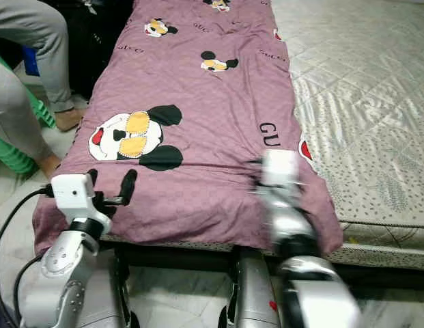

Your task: Clean up the room

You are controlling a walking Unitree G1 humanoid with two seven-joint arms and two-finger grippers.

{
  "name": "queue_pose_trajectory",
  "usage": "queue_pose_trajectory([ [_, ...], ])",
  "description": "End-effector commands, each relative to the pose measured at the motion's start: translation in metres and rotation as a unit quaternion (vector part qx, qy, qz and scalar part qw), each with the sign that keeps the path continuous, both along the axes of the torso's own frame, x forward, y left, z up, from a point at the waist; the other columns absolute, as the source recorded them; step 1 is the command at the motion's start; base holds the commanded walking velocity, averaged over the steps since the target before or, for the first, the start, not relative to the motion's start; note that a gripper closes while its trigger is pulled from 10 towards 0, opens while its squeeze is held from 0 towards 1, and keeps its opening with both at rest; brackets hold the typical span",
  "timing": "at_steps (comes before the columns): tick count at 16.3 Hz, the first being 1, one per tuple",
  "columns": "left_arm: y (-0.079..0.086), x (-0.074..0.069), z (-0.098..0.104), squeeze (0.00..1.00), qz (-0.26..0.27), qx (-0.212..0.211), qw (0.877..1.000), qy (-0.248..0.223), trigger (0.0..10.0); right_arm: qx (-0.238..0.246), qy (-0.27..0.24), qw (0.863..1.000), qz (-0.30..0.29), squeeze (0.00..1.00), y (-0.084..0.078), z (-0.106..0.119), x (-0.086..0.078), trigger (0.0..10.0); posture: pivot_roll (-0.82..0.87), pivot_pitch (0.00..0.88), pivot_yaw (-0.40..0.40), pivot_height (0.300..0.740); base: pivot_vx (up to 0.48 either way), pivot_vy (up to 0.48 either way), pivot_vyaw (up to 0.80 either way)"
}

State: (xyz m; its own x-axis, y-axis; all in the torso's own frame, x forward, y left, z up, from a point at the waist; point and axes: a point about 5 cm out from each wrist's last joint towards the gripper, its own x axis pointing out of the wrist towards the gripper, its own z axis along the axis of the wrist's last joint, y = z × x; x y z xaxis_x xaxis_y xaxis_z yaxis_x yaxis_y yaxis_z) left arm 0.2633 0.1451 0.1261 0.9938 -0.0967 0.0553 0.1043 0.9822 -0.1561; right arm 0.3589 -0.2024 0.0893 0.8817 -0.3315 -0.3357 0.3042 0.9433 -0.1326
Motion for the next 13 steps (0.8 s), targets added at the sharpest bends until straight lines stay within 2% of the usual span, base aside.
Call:
queue_pose_trajectory([
  [1, 0.000, -0.001, -0.001, 0.00, 0.001, 0.006, 1.000, 0.006, 10.0, -0.010, 0.021, 0.998, -0.055, 0.95, -0.026, -0.016, -0.017, 10.0, 0.05, 0.160, -0.040, 0.501, 0.000, 0.000, 0.00],
  [4, 0.003, -0.002, -0.002, 0.00, 0.001, 0.008, 1.000, 0.008, 10.0, -0.035, 0.028, 0.996, -0.078, 0.95, -0.053, -0.026, -0.039, 10.0, 0.05, 0.160, -0.038, 0.501, 0.000, 0.000, 0.00],
  [7, 0.007, -0.003, -0.003, 0.00, 0.003, 0.012, 1.000, 0.010, 10.0, -0.051, 0.035, 0.994, -0.090, 0.95, -0.074, -0.038, -0.076, 10.0, 0.04, 0.147, -0.036, 0.501, 0.000, 0.000, 0.00],
  [9, 0.008, -0.003, -0.004, 0.00, 0.004, 0.013, 1.000, 0.011, 10.0, -0.061, 0.037, 0.993, -0.094, 0.95, -0.083, -0.040, -0.088, 10.0, 0.03, 0.138, -0.032, 0.501, 0.000, 0.000, 0.00],
  [11, 0.009, -0.002, -0.005, 0.00, 0.004, 0.015, 1.000, 0.012, 10.0, -0.092, 0.023, 0.992, -0.087, 0.95, -0.090, -0.031, -0.089, 10.0, 0.03, 0.121, -0.028, 0.501, 0.000, 0.000, 0.00],
  [13, 0.012, 0.002, -0.005, 0.00, 0.008, 0.017, 1.000, 0.008, 10.0, -0.115, -0.025, 0.989, -0.085, 0.95, -0.095, -0.007, -0.077, 10.0, 0.02, 0.091, -0.025, 0.501, 0.000, 0.000, 0.00],
])
